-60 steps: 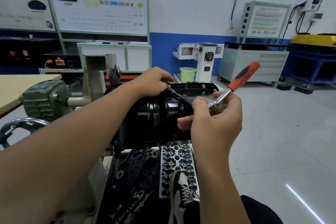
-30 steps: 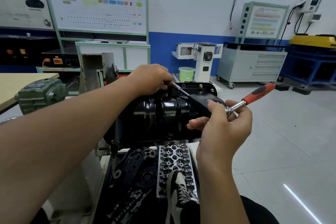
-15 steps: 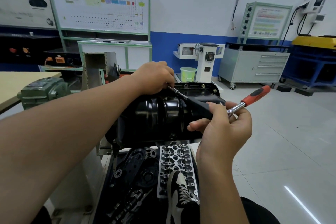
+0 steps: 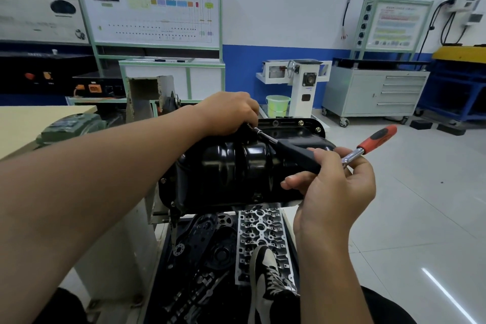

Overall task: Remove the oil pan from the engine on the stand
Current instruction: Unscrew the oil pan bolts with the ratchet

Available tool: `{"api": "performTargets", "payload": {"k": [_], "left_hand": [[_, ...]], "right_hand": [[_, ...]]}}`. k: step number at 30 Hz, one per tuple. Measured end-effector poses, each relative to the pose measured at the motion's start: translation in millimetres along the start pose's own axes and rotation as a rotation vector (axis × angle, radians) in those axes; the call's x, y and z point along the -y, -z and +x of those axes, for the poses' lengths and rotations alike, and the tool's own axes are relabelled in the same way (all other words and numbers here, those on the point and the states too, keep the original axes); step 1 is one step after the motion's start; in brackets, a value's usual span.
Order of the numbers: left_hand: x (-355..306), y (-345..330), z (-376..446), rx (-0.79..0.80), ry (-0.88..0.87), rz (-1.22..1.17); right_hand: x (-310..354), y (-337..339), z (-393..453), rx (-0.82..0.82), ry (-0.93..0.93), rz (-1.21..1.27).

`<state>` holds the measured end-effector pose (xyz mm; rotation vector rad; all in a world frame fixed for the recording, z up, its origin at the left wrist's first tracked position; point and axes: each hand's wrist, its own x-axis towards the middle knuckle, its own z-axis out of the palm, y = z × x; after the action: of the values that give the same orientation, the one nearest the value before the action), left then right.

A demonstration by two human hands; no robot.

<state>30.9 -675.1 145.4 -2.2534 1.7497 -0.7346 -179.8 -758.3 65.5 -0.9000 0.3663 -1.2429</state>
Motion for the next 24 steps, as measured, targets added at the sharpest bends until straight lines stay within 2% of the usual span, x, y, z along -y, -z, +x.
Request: {"api": "performTargets", "payload": {"k": [7,14,24], "left_hand": [[-0.2,1.3,0.5,-0.051,0.009,-0.033],[1.8,4.3,-1.8,0.066,-0.019,-0.032],[-4.6,3.2,4.8,0.012,0.024,-0.035]], "right_hand": [[-0.2,1.1,0.0,0.017,0.005,0.011],[-1.0,-0.8,1.3,0.002,-0.028,0.023],[1.5,0.3,4.1,-0.008,-0.051,0.060]]}}
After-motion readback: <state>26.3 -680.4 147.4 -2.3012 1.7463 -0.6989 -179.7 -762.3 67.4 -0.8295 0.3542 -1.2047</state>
